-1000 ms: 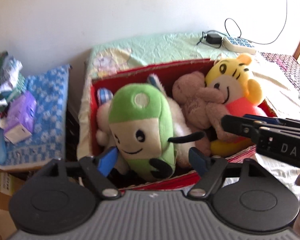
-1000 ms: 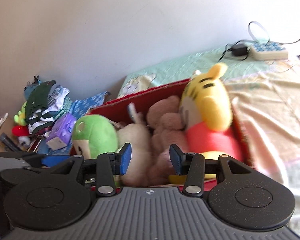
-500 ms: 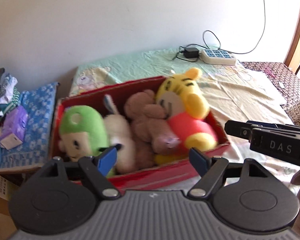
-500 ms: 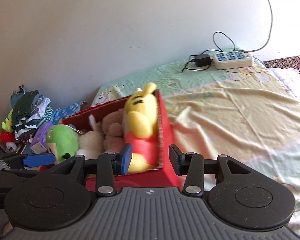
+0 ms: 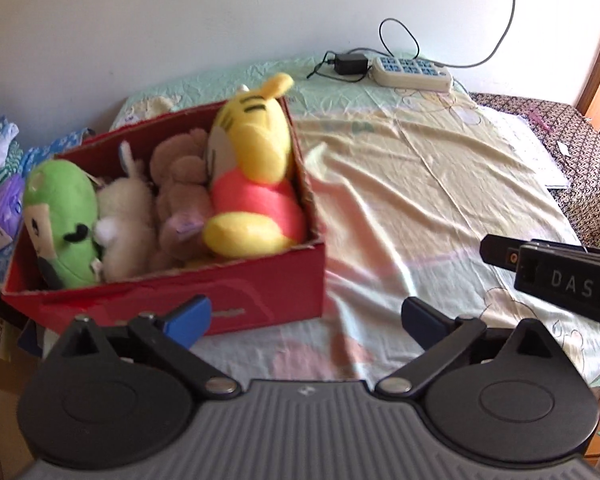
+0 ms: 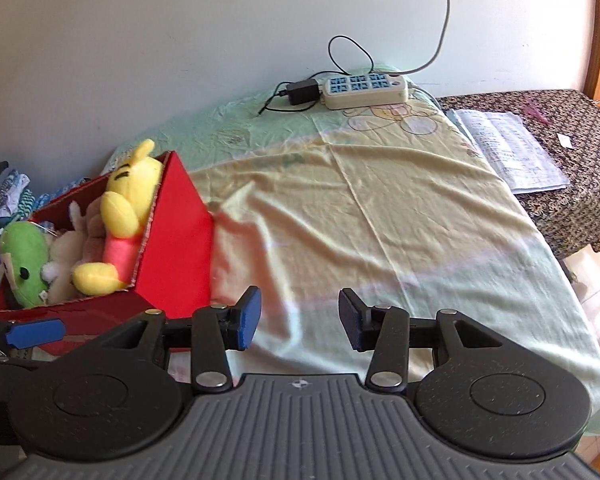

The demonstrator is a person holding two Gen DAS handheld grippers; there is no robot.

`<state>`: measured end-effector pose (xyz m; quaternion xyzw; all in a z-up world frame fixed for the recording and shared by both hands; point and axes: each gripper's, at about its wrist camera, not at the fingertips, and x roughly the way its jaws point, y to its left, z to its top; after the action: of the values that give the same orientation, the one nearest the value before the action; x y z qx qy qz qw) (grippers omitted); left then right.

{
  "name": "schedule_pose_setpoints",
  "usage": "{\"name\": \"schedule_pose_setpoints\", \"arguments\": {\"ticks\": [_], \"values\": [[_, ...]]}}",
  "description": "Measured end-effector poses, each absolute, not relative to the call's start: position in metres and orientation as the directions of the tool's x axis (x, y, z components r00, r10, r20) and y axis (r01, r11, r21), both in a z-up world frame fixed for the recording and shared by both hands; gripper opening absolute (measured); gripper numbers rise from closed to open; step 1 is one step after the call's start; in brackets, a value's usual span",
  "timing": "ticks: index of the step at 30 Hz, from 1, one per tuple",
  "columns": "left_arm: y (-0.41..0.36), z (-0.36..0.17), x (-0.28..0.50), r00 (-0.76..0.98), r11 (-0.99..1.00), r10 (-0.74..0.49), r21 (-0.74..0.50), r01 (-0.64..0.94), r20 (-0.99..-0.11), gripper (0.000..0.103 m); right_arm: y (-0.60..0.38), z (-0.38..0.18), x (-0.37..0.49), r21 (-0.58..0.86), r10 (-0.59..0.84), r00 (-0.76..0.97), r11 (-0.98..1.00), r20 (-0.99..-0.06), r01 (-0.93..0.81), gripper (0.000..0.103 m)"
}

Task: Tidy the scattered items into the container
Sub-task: 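Open both grippers and withdraw them up from the red box, then move both grippers back toward the front of the red box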

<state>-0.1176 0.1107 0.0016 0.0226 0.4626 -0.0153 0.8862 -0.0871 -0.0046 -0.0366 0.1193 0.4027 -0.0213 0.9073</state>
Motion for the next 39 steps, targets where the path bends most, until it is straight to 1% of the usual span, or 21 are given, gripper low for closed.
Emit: {"name": "schedule_pose_setpoints", "arguments": {"ticks": [3, 5, 7, 9, 13, 23, 30, 39], "values": [[0.097, -0.007, -0.114, 0.558, 0.999, 0.031, 0.049, 0.017, -0.829, 0.101, -0.014, -0.043, -0.088, 0.168, 0.030, 0.652, 0.974, -0.757, 0.151, 0.049], [0.092, -0.014, -0.112, 0.538, 0.999, 0.041, 0.051, 0.003, -0.842, 0.101, -0.020, -0.047, -0.088, 0.153, 0.012, 0.643, 0.975, -0.766, 0.163, 0.052], [0.087, -0.020, -0.109, 0.521, 0.998, 0.057, 0.060, -0.011, -0.851, 0.101, -0.025, -0.050, -0.086, 0.137, -0.004, 0.634, 0.975, -0.774, 0.173, 0.059], [0.083, -0.024, -0.108, 0.512, 0.997, 0.081, 0.080, -0.024, -0.855, 0.101, -0.027, -0.052, -0.084, 0.121, -0.016, 0.626, 0.977, -0.779, 0.176, 0.060], [0.083, -0.030, -0.103, 0.482, 0.995, 0.101, 0.085, -0.055, -0.871, 0.101, -0.029, -0.053, -0.080, 0.097, -0.031, 0.619, 0.980, -0.785, 0.172, 0.067], [0.104, -0.034, -0.100, 0.441, 0.987, 0.142, 0.093, -0.132, -0.886, 0.101, -0.014, -0.053, -0.067, 0.092, 0.001, 0.625, 0.989, -0.781, 0.114, 0.067], [0.130, -0.030, -0.103, 0.441, 0.983, 0.144, 0.076, -0.168, -0.886, 0.101, 0.011, -0.047, -0.063, 0.075, 0.012, 0.635, 0.995, -0.773, 0.073, 0.069], [0.179, -0.023, -0.113, 0.440, 0.983, 0.128, 0.055, -0.176, -0.889, 0.101, 0.056, -0.038, -0.068, 0.055, -0.002, 0.644, 0.996, -0.765, 0.069, 0.072]]}}
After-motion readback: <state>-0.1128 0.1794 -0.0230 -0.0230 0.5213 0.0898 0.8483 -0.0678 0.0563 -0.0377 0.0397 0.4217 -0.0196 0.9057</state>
